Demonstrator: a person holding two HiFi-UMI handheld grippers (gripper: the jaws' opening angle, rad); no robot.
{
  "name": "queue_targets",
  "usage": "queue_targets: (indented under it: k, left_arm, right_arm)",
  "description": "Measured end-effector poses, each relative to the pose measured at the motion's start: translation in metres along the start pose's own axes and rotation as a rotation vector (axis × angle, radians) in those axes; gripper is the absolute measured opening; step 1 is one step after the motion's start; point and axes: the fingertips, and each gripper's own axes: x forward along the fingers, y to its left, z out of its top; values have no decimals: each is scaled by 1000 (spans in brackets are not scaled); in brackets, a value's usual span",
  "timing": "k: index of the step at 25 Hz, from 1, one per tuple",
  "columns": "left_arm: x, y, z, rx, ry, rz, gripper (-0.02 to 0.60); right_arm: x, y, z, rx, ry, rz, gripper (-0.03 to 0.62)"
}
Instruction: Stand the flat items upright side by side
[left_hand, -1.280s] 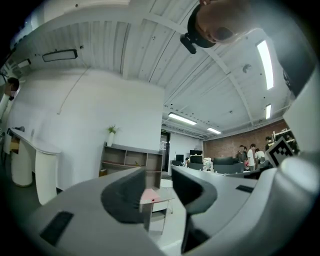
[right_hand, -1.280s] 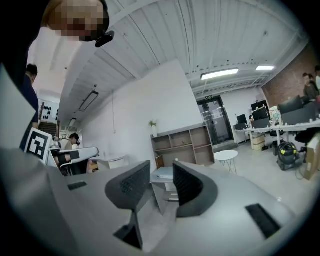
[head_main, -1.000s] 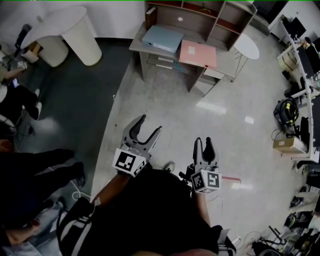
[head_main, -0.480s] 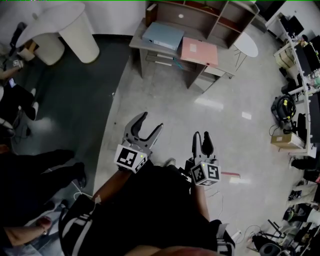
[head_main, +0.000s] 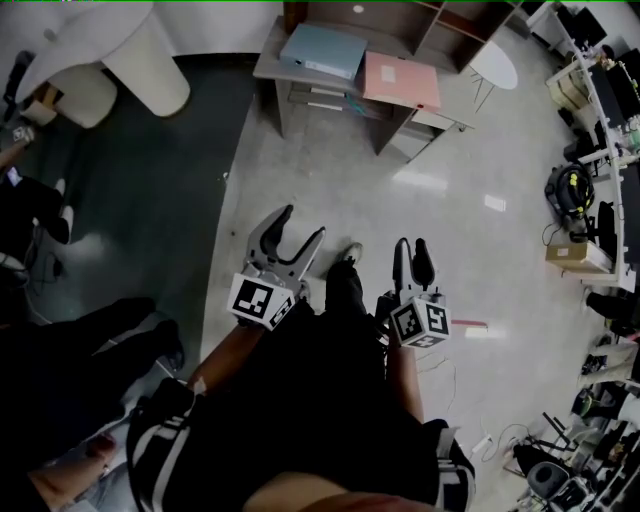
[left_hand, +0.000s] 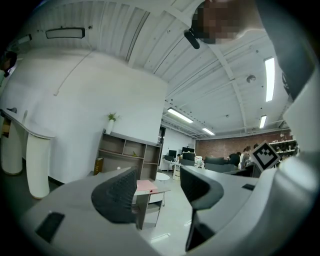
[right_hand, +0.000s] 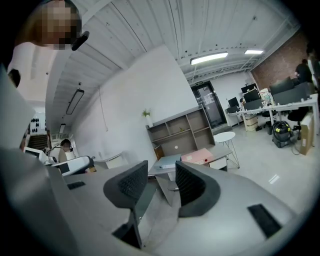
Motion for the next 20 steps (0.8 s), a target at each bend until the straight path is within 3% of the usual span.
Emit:
queue_targets:
  k: [8,20]
  left_arm:
    - [58,25,-7,-8,18,6,264]
    - [226,42,-2,-17,12,10,264]
  right_arm:
    - [69,-26,10,40,-4,12,178]
    - [197,-125,58,97,24,25,178]
